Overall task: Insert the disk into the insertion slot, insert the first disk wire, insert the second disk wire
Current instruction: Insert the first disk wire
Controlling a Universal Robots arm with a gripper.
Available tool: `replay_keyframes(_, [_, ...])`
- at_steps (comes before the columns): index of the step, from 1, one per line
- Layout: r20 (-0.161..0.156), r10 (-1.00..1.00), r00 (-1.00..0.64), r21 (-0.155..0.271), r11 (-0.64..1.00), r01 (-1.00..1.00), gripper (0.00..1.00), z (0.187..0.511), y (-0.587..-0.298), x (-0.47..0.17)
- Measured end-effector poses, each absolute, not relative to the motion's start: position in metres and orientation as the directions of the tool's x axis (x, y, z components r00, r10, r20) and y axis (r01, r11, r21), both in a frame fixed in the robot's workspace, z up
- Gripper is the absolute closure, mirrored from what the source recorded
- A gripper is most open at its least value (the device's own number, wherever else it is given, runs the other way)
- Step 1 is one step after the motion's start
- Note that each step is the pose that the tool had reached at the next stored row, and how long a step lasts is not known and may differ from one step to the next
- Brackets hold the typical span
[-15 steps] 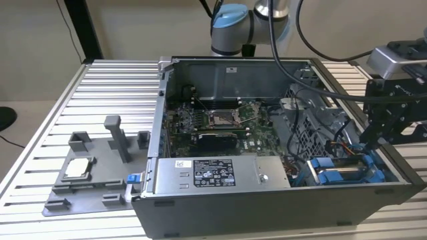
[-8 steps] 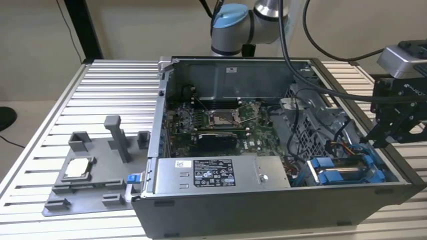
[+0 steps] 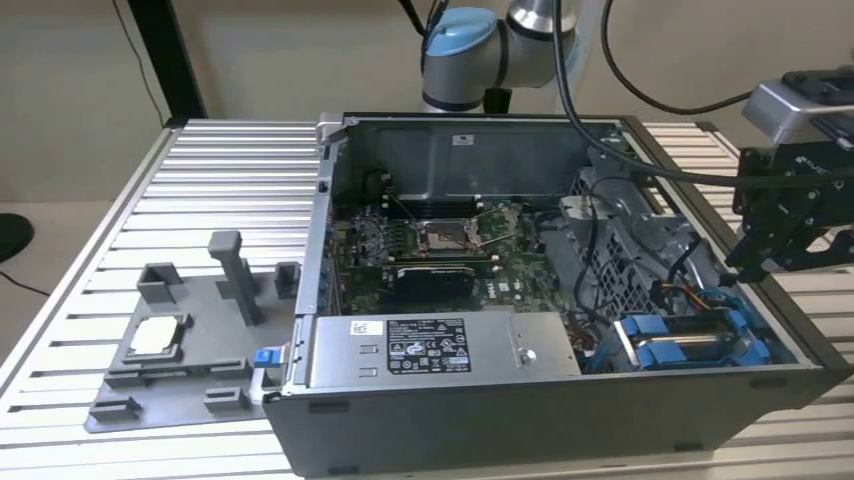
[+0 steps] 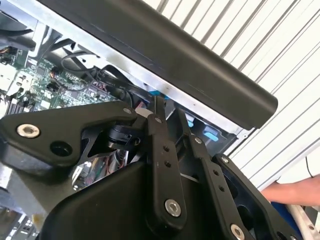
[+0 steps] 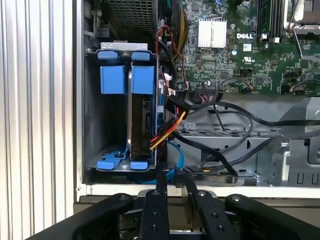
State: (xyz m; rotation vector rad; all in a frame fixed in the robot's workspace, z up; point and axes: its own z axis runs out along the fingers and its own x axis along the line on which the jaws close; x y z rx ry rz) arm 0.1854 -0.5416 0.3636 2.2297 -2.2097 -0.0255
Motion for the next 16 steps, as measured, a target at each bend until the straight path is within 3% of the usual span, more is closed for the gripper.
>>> replay_keyframes(16, [0.009,-1.000,-0.029,0.025,0.029,-0.999,0.00,0.3558,-0.5330,0.1890])
